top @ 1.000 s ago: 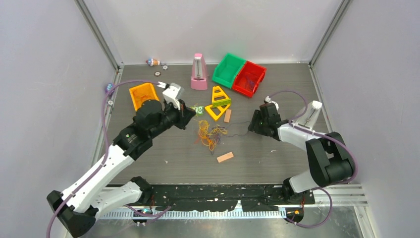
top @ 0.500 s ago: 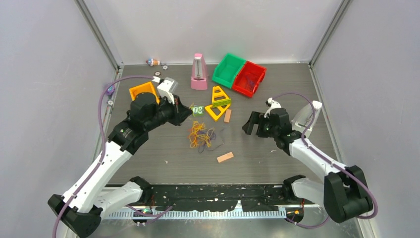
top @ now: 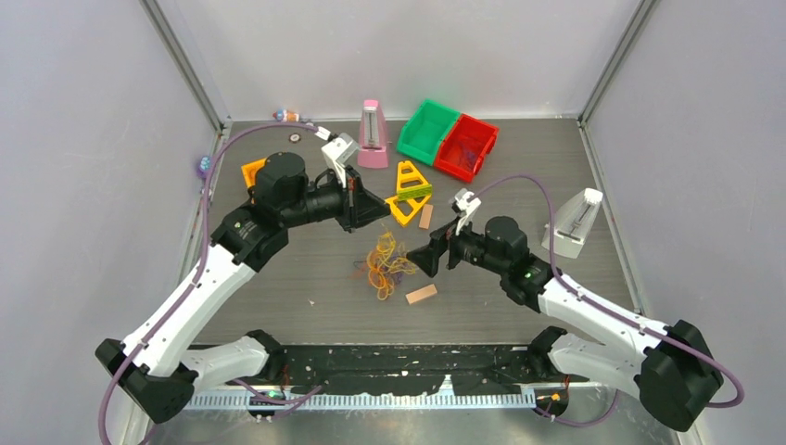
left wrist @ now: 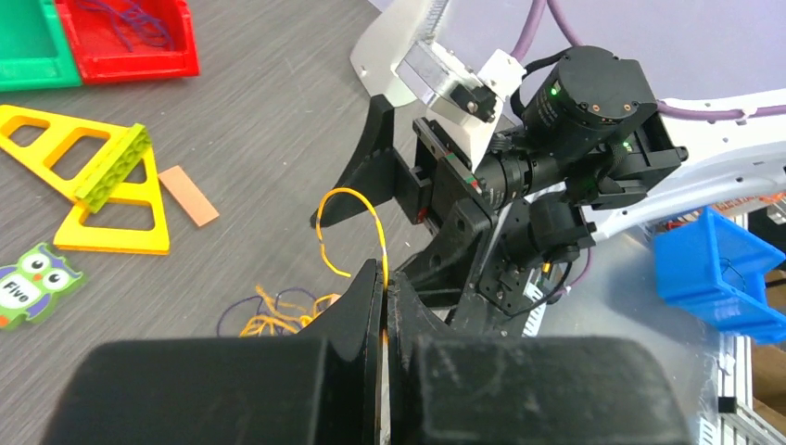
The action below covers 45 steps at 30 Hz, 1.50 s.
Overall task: Untangle the cables
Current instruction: Untie the cable.
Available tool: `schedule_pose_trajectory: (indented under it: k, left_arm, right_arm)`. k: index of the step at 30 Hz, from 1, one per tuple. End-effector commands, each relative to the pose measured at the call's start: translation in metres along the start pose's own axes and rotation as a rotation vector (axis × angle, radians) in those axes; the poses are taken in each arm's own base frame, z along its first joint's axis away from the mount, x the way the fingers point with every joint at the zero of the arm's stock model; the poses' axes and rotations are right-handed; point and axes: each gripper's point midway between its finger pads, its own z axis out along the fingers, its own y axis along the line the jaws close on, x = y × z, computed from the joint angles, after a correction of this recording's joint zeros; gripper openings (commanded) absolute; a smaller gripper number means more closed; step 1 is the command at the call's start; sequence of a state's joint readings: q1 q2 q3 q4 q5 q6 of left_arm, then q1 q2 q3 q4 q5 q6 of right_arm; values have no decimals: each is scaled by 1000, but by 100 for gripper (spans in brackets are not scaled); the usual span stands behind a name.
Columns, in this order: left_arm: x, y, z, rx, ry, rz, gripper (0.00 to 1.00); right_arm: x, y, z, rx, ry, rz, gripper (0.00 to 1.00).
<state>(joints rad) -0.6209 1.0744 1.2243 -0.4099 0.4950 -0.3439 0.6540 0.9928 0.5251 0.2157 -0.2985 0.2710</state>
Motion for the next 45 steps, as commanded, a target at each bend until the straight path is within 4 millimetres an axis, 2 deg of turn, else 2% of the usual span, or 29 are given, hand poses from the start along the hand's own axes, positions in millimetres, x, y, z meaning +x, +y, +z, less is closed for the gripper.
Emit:
schedule_pose_trajectory:
  k: [1,4,5,6,7,8,9,10,15,20,23,24,27,29,31,34,38,40,42,43,45]
  left_arm:
    - [-14,-22,-2,80,-18,29,0]
    - [-11,-17,-1,57,-8,24,0]
    - [-10,-14,-1,42,-4,25,0]
    - [-9,-11,0,26,1,26,0]
    - [-7,-8,0,15,9,27,0]
    - [-6,-7,0,9,15,32,0]
    - [-5,-7,1,10,20,31,0]
    - [-4,-7,1,17,26,30,0]
    - [-5,-15,3,62,37,28,0]
    - [-7,-17,4,71,35,27,0]
    - [-10,-18,6,79,34,22,0]
    - [-12,-19,6,83,32,21,0]
    - [-19,-22,6,86,19,20,0]
    - [-28,-27,1,87,3,31,0]
    - [-42,-28,-7,53,-24,61,0]
    - [-78,-28,-31,-39,-109,131,0]
    - [-120,-23,-68,-161,-242,177,0]
    - [-135,-11,-88,-256,-308,176,0]
    - [-144,10,-108,-381,-362,151,0]
    - [-146,20,-117,-431,-381,134,0]
    - [-146,39,-131,-519,-408,99,0]
  right_arm:
    - [-34,20,7,-52,-162,-107,100]
    - [-33,16,13,-23,-197,-122,99]
    - [-26,14,12,-22,-195,-121,96]
    - [-33,17,11,-33,-240,-130,96]
    - [-23,14,9,-32,-239,-130,95]
    - [-31,17,6,-44,-286,-145,95]
    - [-22,16,4,-49,-281,-152,95]
    - [-27,21,2,-73,-314,-174,95]
    - [-22,34,3,-152,-311,-227,95]
    - [-34,54,11,-214,-335,-271,95]
    - [-46,70,24,-264,-340,-291,95]
    - [-56,77,26,-278,-358,-300,96]
    - [-52,86,47,-258,-322,-313,98]
    - [-48,83,60,-222,-306,-294,98]
    - [-34,74,73,-187,-278,-240,93]
    - [3,52,84,-128,-225,-142,89]
    - [46,32,79,-69,-147,-60,76]
    - [58,23,72,-38,-112,-33,69]
    - [64,9,63,6,-86,-6,47]
    - [67,3,59,25,-75,5,29]
    - [67,-12,49,82,-62,35,9]
